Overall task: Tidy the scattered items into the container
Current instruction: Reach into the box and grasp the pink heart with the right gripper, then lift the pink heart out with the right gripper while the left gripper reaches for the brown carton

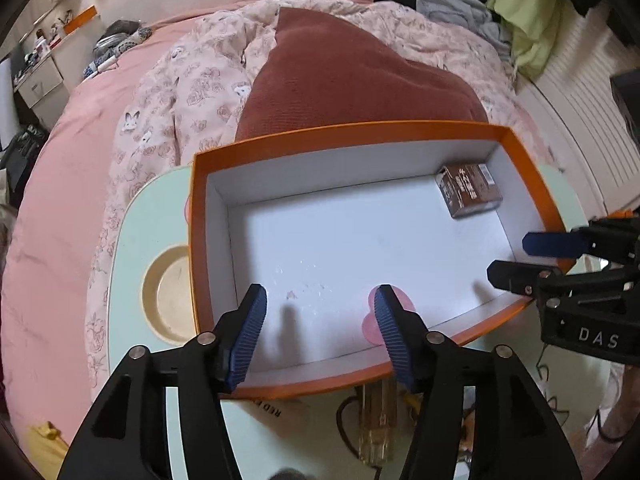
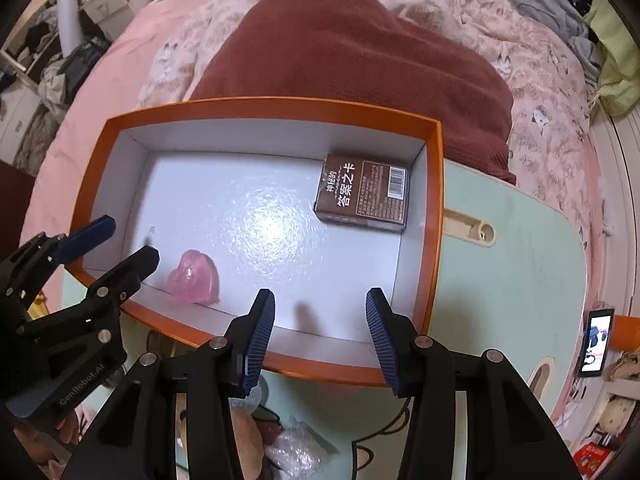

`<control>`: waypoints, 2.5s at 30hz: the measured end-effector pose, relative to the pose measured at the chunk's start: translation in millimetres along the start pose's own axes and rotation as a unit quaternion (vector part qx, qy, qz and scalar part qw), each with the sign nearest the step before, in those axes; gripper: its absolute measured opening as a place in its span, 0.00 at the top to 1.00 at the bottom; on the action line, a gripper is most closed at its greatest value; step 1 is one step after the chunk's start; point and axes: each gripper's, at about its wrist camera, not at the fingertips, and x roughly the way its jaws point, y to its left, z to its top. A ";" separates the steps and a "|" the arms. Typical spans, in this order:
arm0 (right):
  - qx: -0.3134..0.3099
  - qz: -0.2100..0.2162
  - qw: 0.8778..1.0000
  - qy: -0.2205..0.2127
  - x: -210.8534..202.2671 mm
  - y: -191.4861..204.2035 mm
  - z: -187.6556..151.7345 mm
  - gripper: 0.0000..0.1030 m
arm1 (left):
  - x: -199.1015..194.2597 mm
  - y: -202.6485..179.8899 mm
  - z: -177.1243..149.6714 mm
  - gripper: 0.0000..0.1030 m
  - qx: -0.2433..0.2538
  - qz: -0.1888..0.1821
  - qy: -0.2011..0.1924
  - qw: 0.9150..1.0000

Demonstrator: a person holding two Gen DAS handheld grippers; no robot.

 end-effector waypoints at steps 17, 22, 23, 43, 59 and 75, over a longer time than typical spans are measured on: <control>-0.032 0.061 0.996 0.058 8.6 39.3 15.5 0.55 | -53.1 27.4 -5.1 0.39 -0.015 0.038 -0.101 0.994; -0.036 0.078 0.991 0.101 24.8 53.0 24.7 0.55 | -64.6 35.1 -12.0 0.38 -0.020 0.048 -0.124 0.991; -0.040 0.078 0.991 0.106 26.6 55.5 25.1 0.55 | -65.8 36.0 -12.3 0.38 -0.020 0.049 -0.126 0.991; -0.037 0.068 0.987 0.138 55.5 67.4 28.1 1.00 | -68.8 41.1 -17.0 0.38 -0.022 0.045 -0.125 0.991; -0.038 0.069 0.995 0.058 29.5 47.8 34.2 0.59 | -66.8 34.7 -33.2 0.38 -0.017 0.040 -0.118 0.992; -0.057 0.001 0.996 0.061 64.2 76.3 43.3 0.63 | -88.0 22.2 -53.7 0.38 0.009 0.054 -0.141 0.988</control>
